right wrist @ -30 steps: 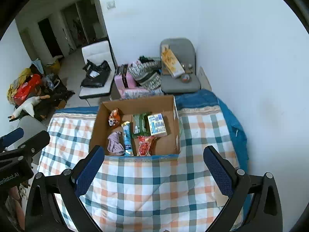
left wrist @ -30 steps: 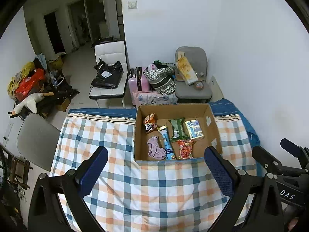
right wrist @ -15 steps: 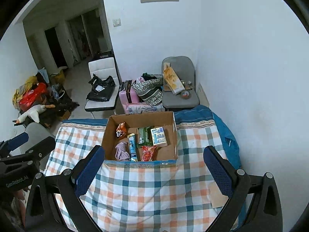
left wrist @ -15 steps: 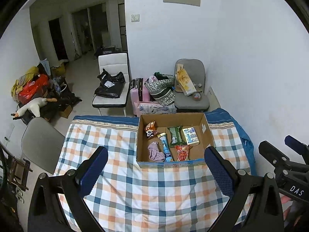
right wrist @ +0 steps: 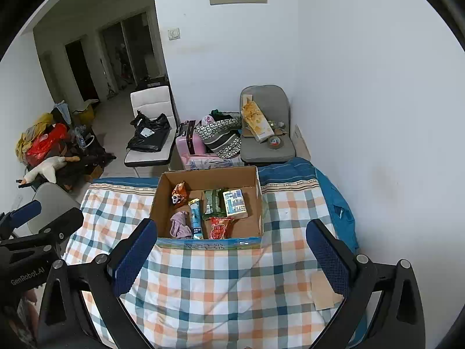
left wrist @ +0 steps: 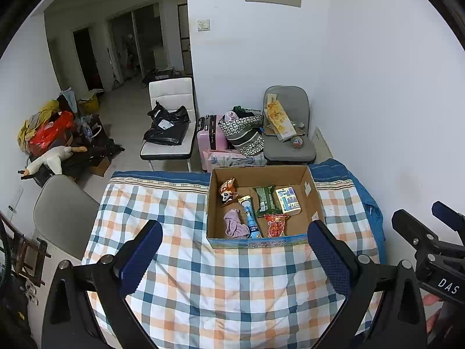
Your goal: Organize soft objects
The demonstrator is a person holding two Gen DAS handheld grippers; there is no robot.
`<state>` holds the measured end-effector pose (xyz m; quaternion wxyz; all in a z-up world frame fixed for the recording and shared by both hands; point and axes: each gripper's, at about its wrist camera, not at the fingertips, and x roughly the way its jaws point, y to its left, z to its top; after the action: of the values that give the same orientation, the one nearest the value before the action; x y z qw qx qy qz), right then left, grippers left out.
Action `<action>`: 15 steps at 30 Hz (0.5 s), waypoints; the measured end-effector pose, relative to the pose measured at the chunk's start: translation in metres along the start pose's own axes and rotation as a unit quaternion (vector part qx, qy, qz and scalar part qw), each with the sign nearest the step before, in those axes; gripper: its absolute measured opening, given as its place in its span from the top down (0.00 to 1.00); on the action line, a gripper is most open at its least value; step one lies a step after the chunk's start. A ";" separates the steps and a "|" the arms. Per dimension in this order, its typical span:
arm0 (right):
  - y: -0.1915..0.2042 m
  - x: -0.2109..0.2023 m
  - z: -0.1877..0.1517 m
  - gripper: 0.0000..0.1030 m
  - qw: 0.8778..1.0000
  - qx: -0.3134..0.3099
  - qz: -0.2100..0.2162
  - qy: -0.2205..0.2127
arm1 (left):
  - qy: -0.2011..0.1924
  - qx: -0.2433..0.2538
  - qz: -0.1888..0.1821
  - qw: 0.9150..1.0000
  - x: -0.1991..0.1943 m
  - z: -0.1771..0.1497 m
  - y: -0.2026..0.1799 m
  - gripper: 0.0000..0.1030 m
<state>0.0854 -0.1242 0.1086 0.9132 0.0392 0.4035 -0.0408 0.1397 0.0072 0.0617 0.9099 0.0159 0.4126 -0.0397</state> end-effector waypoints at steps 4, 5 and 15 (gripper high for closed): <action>-0.001 0.000 -0.002 0.00 1.000 -0.001 -0.005 -0.003 | 0.003 0.000 -0.002 1.000 0.000 -0.001 0.001 0.01; -0.001 0.000 -0.002 0.00 1.000 -0.001 -0.007 -0.002 | 0.004 -0.001 -0.002 1.000 0.001 -0.002 0.001 0.01; -0.002 0.000 -0.001 0.00 1.000 -0.001 -0.008 -0.005 | -0.002 -0.007 0.005 1.000 0.000 -0.003 0.001 0.01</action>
<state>0.0845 -0.1257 0.1080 0.9148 0.0348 0.3995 -0.0477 0.1375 0.0089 0.0592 0.9111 0.0116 0.4109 -0.0322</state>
